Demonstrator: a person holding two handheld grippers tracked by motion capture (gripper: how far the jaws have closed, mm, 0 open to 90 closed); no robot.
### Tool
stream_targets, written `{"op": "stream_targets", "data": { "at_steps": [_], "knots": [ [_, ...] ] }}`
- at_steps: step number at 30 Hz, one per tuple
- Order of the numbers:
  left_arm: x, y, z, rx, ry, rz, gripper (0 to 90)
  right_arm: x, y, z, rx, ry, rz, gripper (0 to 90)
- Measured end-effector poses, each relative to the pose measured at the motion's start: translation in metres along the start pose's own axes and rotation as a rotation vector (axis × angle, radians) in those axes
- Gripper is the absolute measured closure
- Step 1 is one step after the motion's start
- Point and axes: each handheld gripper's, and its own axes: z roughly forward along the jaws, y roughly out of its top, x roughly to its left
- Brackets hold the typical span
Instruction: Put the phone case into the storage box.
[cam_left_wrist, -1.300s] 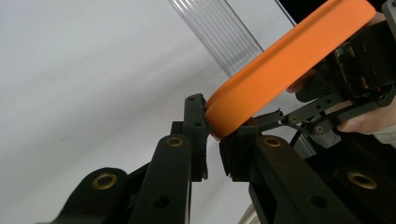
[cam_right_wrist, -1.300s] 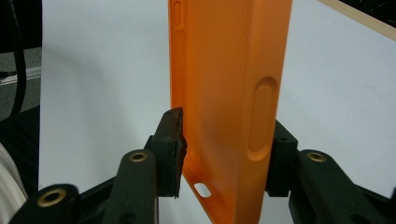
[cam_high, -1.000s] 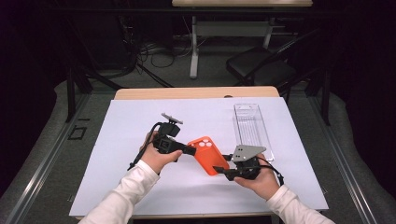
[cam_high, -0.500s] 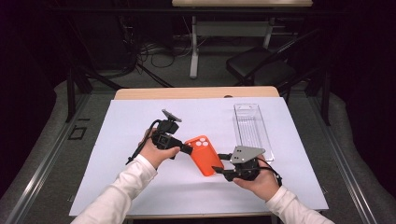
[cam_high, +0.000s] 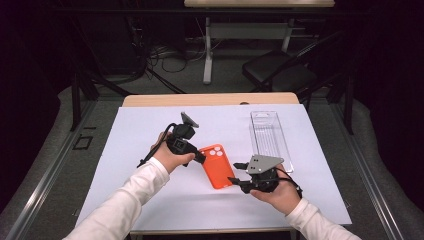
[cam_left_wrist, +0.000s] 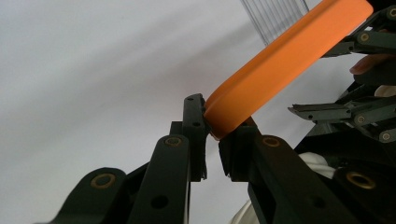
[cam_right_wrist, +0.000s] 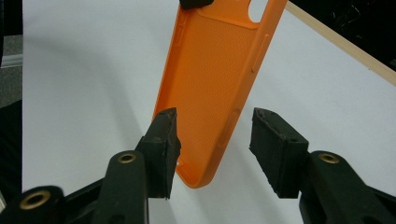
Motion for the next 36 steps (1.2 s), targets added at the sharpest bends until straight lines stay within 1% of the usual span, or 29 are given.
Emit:
{"op": "stream_targets", "data": {
  "at_steps": [4,6,7,9,16,20,27,29,36],
  "knots": [
    [-0.001,0.006,-0.003,0.032,-0.004,-0.005,81.3,-0.001,0.001,-0.001,-0.001,-0.002,0.013,50.5],
    [-0.002,0.008,-0.003,0.046,0.018,-0.003,81.3,-0.003,0.002,-0.002,0.007,-0.007,0.017,50.3],
    [-0.002,0.009,-0.003,0.055,0.019,-0.003,81.3,-0.003,0.002,-0.002,0.006,-0.007,0.024,50.3],
    [-0.002,0.01,-0.002,0.061,0.022,-0.008,81.3,-0.005,0.003,-0.003,0.013,-0.009,0.023,50.3],
    [0.0,0.017,-0.002,0.1,0.025,-0.032,81.3,-0.01,0.009,-0.004,0.022,-0.009,0.045,47.8],
    [0.0,0.02,-0.001,0.112,0.042,-0.037,81.3,-0.013,0.013,-0.003,0.04,-0.018,0.058,46.2],
    [-0.003,0.025,0.001,0.139,0.059,-0.046,81.2,-0.019,0.022,-0.003,0.067,-0.028,0.058,44.6],
    [-0.003,0.026,0.002,0.149,0.065,-0.046,81.2,-0.021,0.025,-0.003,0.072,-0.038,0.053,44.4],
    [-0.006,0.028,0.005,0.157,0.086,-0.051,81.2,-0.026,0.035,-0.003,0.086,-0.048,0.049,45.1]
  ]
}}
